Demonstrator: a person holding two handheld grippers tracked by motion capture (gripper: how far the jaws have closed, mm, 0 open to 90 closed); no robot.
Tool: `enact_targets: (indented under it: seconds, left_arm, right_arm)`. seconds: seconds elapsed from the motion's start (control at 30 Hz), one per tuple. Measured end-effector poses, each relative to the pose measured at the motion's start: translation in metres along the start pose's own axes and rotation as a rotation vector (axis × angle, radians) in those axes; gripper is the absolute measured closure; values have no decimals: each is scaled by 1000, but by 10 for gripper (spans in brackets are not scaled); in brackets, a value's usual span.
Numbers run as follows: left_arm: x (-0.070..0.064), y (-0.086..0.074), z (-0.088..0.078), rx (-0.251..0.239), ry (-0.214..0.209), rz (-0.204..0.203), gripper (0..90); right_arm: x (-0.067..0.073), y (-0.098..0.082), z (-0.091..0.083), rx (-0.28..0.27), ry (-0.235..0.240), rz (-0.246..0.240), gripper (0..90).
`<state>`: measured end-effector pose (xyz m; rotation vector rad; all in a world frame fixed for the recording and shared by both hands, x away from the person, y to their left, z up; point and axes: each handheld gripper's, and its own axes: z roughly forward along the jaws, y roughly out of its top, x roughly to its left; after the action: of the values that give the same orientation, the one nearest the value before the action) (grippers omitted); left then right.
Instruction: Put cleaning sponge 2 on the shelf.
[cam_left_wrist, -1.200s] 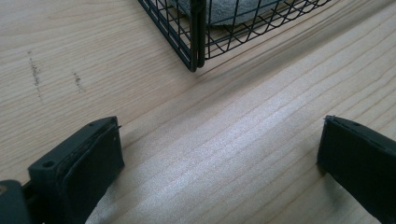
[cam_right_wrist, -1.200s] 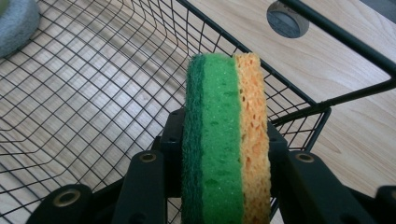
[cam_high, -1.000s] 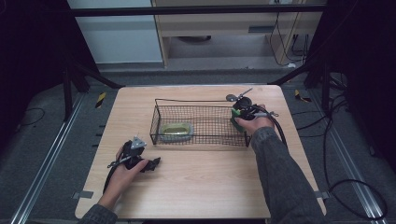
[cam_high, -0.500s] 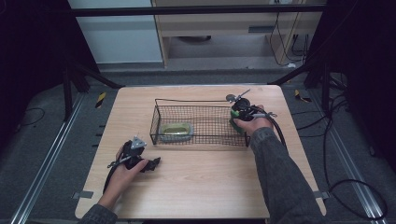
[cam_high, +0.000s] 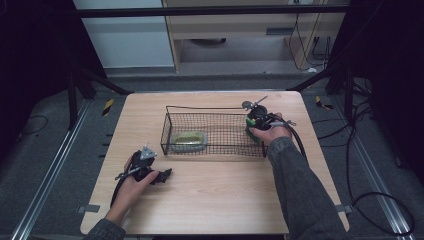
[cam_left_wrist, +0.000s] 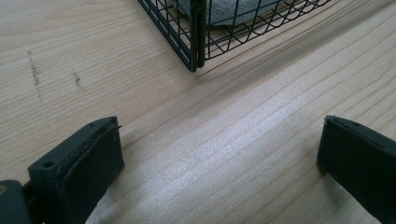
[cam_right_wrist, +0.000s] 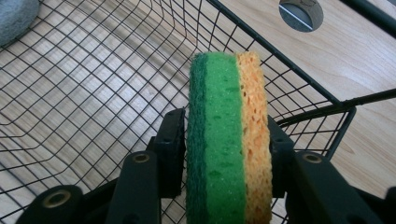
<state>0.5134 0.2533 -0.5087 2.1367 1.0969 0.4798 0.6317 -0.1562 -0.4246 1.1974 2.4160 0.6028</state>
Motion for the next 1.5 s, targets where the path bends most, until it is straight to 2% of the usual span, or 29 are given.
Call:
enact_targets:
  seconds: [0.13,0.23,0.5,0.77,0.93,1.2,1.5]
  left_arm:
    - [0,0,0,0,0,0,0]
    - [1,0,0,4,0,8,0]
    - [0,0,0,4,1,7,0]
    - [1,0,0,4,1,7,0]
    - [0,0,0,4,1,7,0]
    - [0,0,-1,3,3,6,0]
    - [0,0,-1,4,2,6,0]
  right_arm:
    - [3,1,-4,-3,6,-8,562]
    - [5,1,-11,-20,18,4,560]
    - [12,-4,-24,-43,42,-13,587]
    - [18,-1,-23,-34,47,-23,576]
    - [22,0,-23,-29,65,-25,540]
    - [31,2,-30,-26,90,-11,384]
    - [30,-4,-42,-48,100,-10,350]
